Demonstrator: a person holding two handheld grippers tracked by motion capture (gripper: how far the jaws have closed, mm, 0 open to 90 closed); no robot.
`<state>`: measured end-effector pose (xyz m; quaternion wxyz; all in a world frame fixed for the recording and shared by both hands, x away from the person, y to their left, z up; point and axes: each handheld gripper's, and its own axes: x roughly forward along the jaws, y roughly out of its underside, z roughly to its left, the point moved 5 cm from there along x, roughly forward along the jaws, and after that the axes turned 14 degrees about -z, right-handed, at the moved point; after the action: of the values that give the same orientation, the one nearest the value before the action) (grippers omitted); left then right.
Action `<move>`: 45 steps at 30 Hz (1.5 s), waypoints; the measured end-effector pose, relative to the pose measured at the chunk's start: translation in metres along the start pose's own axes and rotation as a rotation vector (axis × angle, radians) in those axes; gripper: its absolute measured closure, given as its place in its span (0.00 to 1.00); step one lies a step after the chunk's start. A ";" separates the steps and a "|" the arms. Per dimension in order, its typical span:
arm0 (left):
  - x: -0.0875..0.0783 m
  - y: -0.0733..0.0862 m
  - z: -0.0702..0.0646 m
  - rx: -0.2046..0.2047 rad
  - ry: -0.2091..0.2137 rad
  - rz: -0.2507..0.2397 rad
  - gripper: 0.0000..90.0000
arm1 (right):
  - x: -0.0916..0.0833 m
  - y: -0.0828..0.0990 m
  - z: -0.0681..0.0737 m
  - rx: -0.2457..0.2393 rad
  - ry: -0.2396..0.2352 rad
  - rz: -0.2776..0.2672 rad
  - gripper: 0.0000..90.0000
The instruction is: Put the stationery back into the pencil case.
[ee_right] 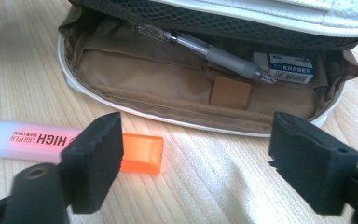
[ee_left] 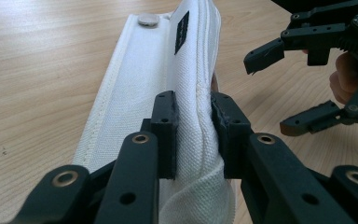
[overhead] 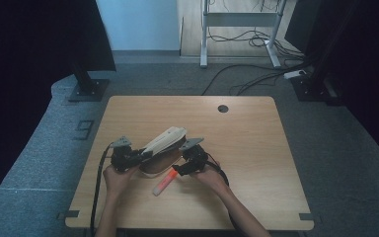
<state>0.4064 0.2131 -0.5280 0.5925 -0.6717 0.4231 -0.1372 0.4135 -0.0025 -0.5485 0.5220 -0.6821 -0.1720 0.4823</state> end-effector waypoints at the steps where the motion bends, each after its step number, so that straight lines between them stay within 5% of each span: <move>1: 0.000 0.000 0.000 0.000 0.000 0.000 0.81 | 0.000 -0.001 0.001 -0.007 0.005 0.003 0.18; 25: 0.000 0.000 0.000 0.002 0.002 0.004 0.81 | 0.032 0.004 0.019 -0.014 0.018 0.022 0.16; 45: 0.000 0.000 0.000 0.001 0.003 0.005 0.80 | 0.020 0.018 0.018 -0.014 0.012 0.057 0.16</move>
<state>0.4062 0.2128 -0.5282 0.5924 -0.6702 0.4255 -0.1371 0.4028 0.0144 -0.5738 0.5044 -0.6932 -0.1525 0.4917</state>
